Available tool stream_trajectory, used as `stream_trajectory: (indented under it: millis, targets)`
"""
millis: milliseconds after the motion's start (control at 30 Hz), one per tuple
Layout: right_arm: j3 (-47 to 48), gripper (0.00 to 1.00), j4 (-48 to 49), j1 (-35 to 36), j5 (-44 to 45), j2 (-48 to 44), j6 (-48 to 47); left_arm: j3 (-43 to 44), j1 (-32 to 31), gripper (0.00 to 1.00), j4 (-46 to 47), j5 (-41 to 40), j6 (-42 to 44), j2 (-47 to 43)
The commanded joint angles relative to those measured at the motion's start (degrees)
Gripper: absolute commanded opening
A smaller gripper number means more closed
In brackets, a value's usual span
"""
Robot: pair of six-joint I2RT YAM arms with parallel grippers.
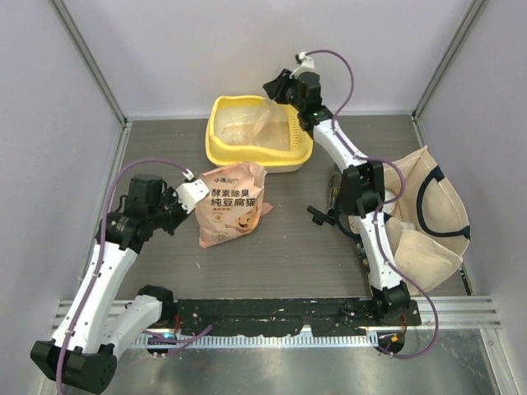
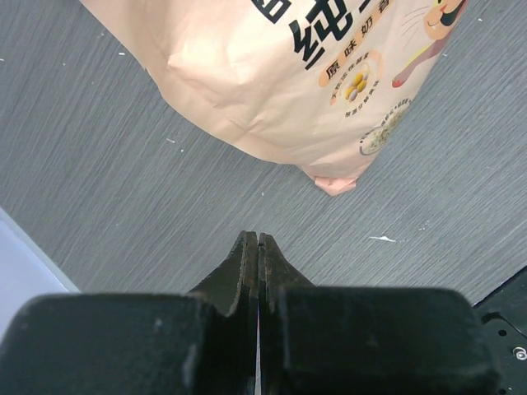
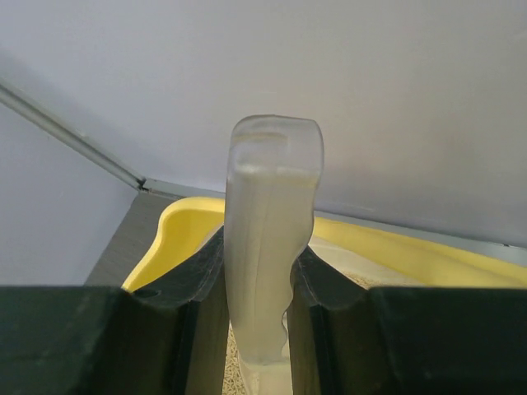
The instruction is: Fill the litter box with clean litter
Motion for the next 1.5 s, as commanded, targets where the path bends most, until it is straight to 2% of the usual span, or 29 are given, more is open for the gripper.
stream_trajectory:
  millis: [0, 133, 267, 367, 467, 500, 667, 767, 833, 867, 933, 967, 1100, 1200, 1333, 1400, 1467]
  targets:
    - [5.5, 0.01, 9.4, 5.9, 6.4, -1.0, -15.3, 0.1, -0.1, 0.00, -0.5, 2.3, -0.1, -2.2]
    - [2.7, 0.01, 15.0, 8.0, 8.3, -3.6, -23.1, -0.6, -0.2, 0.00, -0.6, 3.1, 0.4, -2.9]
    - [0.1, 0.01, 15.4, 8.0, 10.0, -8.7, -30.3, -1.1, -0.1, 0.00, -0.4, 3.8, 0.7, -3.7]
    - [-8.5, 0.01, 18.6, 7.6, 10.8, -13.9, -35.7, -1.3, -0.1, 0.00, 0.2, 4.6, 0.6, -4.6]
    - [-17.5, 0.01, 16.7, 6.4, 9.5, -22.2, -34.1, -0.5, -0.1, 0.01, 0.8, 6.1, 0.1, -5.2]
    - [-23.1, 0.01, 15.8, 5.9, 8.6, -24.5, -33.6, -0.1, -0.2, 0.00, 1.0, 6.3, -0.2, -5.5]
    - [-40.1, 0.01, 12.1, 3.9, -5.0, -43.6, -31.7, -0.9, -0.2, 0.00, 3.7, 7.3, -1.0, -6.3]
    - [-45.4, 0.01, 2.6, 3.1, -10.7, -51.2, -24.9, -2.1, -0.1, 0.00, 4.7, 8.1, -1.1, -6.9]
    - [-49.6, 0.01, -4.8, 2.9, -15.3, -54.5, -23.5, -2.7, -0.1, 0.00, 5.2, 8.6, -1.2, -7.4]
    - [-51.3, 0.01, -10.8, 2.6, -21.1, -57.3, -23.5, -3.1, -0.2, 0.00, 5.3, 8.9, -1.2, -7.5]
    - [-57.0, 0.01, -15.2, 2.5, -27.6, -60.0, -26.4, -3.4, -0.1, 0.00, 5.8, 9.7, -1.7, -7.7]
    - [-60.0, 0.02, -20.2, 2.4, -32.8, -61.9, -31.1, -3.4, -0.2, 0.00, 6.1, 9.8, -1.9, -7.7]
    - [-63.5, 0.10, -32.3, 2.4, -37.4, -61.5, -41.8, -3.3, -0.2, 0.00, 6.6, 10.0, -2.5, -8.2]
    - [-63.6, 0.14, -39.5, 2.2, -41.3, -56.5, -42.9, -3.3, -0.2, 0.00, 6.5, 9.8, -2.5, -8.5]
    - [-68.6, 0.20, -36.4, 1.8, -44.0, -54.4, -39.5, -3.6, -0.2, 0.00, 6.4, 10.4, -2.4, -8.9]
    - [-69.3, 0.27, -36.7, 1.6, -44.8, -51.2, -39.7, -4.0, -0.2, 0.00, 6.4, 10.5, -2.6, -9.0]
    - [-68.6, 0.27, -37.4, 1.3, -45.7, -48.3, -38.3, -4.3, -0.2, 0.00, 6.5, 10.8, -2.6, -9.0]
